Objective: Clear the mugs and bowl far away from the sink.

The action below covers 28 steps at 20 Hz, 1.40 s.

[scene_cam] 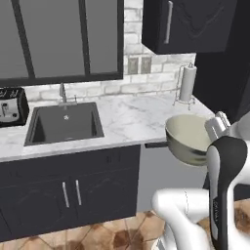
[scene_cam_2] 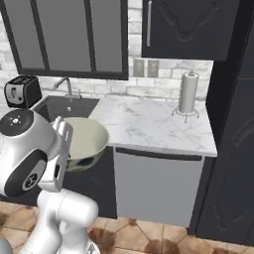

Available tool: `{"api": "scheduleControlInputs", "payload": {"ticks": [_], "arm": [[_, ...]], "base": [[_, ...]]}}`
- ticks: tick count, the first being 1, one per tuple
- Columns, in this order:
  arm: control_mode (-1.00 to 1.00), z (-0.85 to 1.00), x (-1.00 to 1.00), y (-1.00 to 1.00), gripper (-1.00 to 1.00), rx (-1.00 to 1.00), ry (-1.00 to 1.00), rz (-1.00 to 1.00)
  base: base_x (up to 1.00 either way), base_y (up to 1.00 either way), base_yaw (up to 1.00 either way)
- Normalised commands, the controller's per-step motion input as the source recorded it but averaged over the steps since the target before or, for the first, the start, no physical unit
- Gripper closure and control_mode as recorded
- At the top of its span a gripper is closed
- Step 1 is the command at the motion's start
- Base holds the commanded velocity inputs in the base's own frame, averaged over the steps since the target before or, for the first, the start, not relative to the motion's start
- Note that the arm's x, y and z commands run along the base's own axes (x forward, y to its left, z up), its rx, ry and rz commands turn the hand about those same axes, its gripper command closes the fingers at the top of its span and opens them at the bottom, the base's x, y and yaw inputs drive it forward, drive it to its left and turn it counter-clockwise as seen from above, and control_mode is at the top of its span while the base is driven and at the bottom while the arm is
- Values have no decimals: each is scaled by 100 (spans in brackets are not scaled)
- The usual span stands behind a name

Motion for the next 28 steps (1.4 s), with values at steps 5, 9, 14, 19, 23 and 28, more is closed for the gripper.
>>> {"api": "scheduleControlInputs", "payload": {"ticks": [5, 9, 14, 19, 23, 28], "arm": [[100, 0, 0, 0, 100, 0, 0, 0], [100, 0, 0, 0, 100, 0, 0, 0], [100, 0, 0, 0, 100, 0, 0, 0], [100, 0, 0, 0, 100, 0, 0, 0], [100, 0, 0, 0, 100, 0, 0, 0], [100, 0, 0, 0, 100, 0, 0, 0]], "base": [[0, 75, 68], [0, 41, 86], [1, 6, 94], [6, 0, 94], [7, 0, 94], [9, 0, 91]]}}
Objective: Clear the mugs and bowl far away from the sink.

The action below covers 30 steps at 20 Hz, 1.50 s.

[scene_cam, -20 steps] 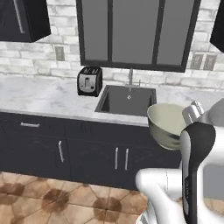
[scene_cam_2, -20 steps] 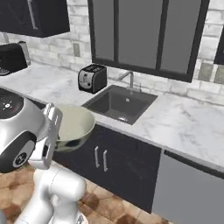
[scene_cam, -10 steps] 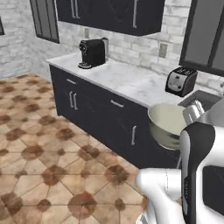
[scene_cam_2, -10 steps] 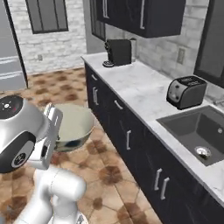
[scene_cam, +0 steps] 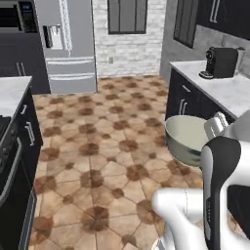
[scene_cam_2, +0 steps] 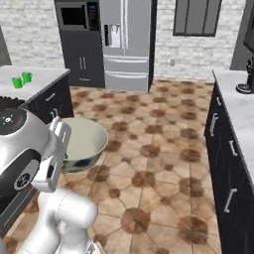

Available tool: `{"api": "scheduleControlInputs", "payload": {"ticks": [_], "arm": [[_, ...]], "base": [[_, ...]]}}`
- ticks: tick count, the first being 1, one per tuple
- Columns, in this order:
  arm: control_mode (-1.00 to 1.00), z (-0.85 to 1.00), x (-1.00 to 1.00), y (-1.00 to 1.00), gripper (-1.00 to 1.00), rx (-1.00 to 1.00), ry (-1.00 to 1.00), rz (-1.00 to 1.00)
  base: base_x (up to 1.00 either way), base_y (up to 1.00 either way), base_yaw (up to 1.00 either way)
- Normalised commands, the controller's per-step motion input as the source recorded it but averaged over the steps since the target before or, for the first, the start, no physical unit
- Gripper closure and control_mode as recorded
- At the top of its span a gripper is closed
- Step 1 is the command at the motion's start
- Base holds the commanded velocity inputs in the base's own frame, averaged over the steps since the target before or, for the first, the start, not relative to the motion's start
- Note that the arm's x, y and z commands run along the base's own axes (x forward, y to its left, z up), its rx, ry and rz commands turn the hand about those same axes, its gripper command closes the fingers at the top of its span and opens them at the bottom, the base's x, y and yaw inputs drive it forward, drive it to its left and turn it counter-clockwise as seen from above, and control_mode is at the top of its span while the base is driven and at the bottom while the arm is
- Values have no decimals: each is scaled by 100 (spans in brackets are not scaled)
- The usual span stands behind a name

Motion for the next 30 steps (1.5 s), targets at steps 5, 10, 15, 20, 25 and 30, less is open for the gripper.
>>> {"api": "scheduleControlInputs", "payload": {"ticks": [5, 10, 15, 20, 25, 30], "arm": [[100, 0, 0, 0, 100, 0, 0, 0], [100, 0, 0, 0, 100, 0, 0, 0], [100, 0, 0, 0, 100, 0, 0, 0], [100, 0, 0, 0, 100, 0, 0, 0], [100, 0, 0, 0, 100, 0, 0, 0], [100, 0, 0, 0, 100, 0, 0, 0]], "base": [[12, -5, 89], [2, -21, 86], [0, -45, 79], [19, -90, 54], [47, -100, 34], [56, -100, 28]]}}
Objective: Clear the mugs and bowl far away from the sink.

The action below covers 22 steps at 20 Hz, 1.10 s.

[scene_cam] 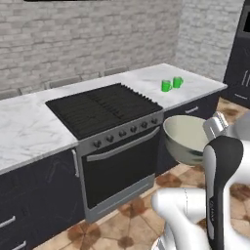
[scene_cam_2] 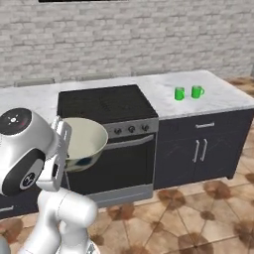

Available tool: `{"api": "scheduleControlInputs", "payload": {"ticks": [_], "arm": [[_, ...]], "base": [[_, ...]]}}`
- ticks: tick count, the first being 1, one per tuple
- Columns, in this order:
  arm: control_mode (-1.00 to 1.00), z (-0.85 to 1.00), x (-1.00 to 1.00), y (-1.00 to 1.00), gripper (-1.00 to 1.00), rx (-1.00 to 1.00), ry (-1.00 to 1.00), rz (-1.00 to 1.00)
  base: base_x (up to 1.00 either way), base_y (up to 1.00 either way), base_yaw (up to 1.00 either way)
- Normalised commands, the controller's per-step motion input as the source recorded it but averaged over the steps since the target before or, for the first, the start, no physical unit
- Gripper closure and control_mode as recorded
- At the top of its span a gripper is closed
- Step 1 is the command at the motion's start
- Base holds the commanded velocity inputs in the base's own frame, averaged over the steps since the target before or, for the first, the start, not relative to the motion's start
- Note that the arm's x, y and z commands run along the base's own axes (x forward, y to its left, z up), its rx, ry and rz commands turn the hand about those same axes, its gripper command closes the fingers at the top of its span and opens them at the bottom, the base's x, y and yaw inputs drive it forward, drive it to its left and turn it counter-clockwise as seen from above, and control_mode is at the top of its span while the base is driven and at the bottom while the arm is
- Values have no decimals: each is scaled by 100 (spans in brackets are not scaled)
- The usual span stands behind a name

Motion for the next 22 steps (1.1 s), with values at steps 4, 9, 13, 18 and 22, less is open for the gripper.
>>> {"api": "scheduleControlInputs", "payload": {"ticks": [4, 9, 13, 18, 22], "arm": [[100, 0, 0, 0, 100, 0, 0, 0], [100, 0, 0, 0, 100, 0, 0, 0], [100, 0, 0, 0, 100, 0, 0, 0], [100, 0, 0, 0, 100, 0, 0, 0], [100, 0, 0, 0, 100, 0, 0, 0]], "base": [[61, -100, 27], [61, -100, 24], [66, -100, 23], [80, -100, 24], [96, -100, 29]]}}
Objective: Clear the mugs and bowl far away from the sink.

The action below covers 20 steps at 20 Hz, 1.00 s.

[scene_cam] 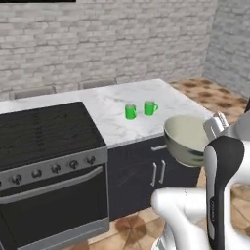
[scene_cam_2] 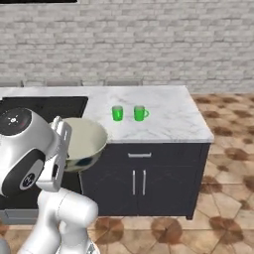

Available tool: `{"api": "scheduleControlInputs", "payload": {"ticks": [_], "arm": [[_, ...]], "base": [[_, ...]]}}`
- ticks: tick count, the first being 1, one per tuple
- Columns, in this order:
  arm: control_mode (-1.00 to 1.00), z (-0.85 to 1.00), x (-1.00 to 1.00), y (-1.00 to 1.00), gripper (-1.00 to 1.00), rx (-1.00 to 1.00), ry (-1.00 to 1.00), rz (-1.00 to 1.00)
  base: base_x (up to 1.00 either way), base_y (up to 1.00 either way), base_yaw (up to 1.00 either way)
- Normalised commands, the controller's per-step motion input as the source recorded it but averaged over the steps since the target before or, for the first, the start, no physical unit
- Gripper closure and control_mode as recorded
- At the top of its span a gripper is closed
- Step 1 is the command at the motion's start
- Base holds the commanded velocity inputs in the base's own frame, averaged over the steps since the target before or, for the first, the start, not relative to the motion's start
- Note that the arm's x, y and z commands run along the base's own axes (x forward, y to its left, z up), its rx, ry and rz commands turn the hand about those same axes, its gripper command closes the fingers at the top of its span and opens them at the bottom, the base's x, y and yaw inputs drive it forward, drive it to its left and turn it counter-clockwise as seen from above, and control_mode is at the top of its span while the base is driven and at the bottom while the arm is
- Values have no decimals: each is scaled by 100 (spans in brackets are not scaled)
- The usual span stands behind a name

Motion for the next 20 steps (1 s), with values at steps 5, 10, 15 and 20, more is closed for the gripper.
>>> {"api": "scheduleControlInputs", "payload": {"ticks": [5, 10, 15, 20], "arm": [[100, 0, 0, 0, 100, 0, 0, 0], [100, 0, 0, 0, 100, 0, 0, 0], [100, 0, 0, 0, 100, 0, 0, 0], [100, 0, 0, 0, 100, 0, 0, 0]], "base": [[100, -89, 33], [69, -79, 34], [2, -67, 21], [28, -36, -1]]}}
